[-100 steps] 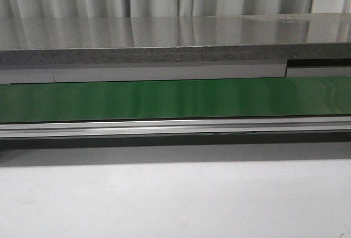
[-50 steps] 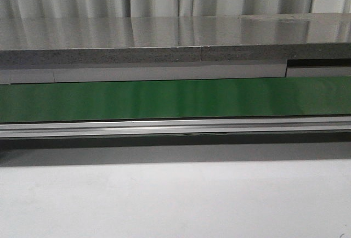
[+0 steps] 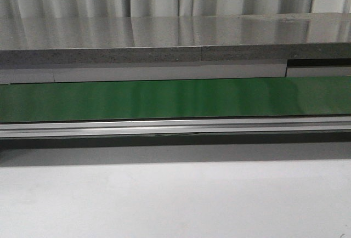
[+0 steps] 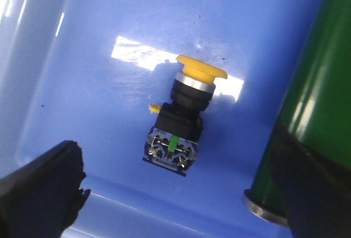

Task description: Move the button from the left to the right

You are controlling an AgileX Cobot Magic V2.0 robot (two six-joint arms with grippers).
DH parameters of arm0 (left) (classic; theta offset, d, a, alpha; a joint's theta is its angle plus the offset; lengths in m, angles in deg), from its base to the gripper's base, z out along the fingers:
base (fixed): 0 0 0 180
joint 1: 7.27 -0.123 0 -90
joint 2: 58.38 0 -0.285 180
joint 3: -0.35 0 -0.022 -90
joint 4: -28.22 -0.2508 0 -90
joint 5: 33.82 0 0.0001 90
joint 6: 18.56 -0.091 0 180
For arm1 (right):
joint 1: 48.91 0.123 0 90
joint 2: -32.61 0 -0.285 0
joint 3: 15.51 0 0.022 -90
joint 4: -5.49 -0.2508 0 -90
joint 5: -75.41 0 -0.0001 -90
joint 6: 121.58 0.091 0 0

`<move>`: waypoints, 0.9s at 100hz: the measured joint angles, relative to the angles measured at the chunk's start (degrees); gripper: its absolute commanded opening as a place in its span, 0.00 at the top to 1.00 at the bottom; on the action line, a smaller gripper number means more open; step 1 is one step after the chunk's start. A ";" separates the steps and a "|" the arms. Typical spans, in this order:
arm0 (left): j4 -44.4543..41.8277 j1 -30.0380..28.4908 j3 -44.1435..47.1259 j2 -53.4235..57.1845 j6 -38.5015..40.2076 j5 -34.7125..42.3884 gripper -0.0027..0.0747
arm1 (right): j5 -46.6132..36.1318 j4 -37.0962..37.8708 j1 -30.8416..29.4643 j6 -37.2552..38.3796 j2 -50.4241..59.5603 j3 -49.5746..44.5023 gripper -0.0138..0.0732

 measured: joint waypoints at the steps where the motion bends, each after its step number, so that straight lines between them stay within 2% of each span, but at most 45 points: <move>1: 0.00 -0.10 0.00 -0.17 0.00 0.00 0.11 | 0.00 0.00 0.00 0.00 0.00 0.00 0.92; 45: 0.71 -3.01 -1.01 -6.25 0.00 2.58 0.11 | 0.00 0.00 0.00 0.00 0.00 0.00 0.92; 90: 1.27 -2.99 -1.05 -11.87 -0.44 2.93 0.12 | 0.00 0.00 0.00 0.00 0.00 0.00 0.92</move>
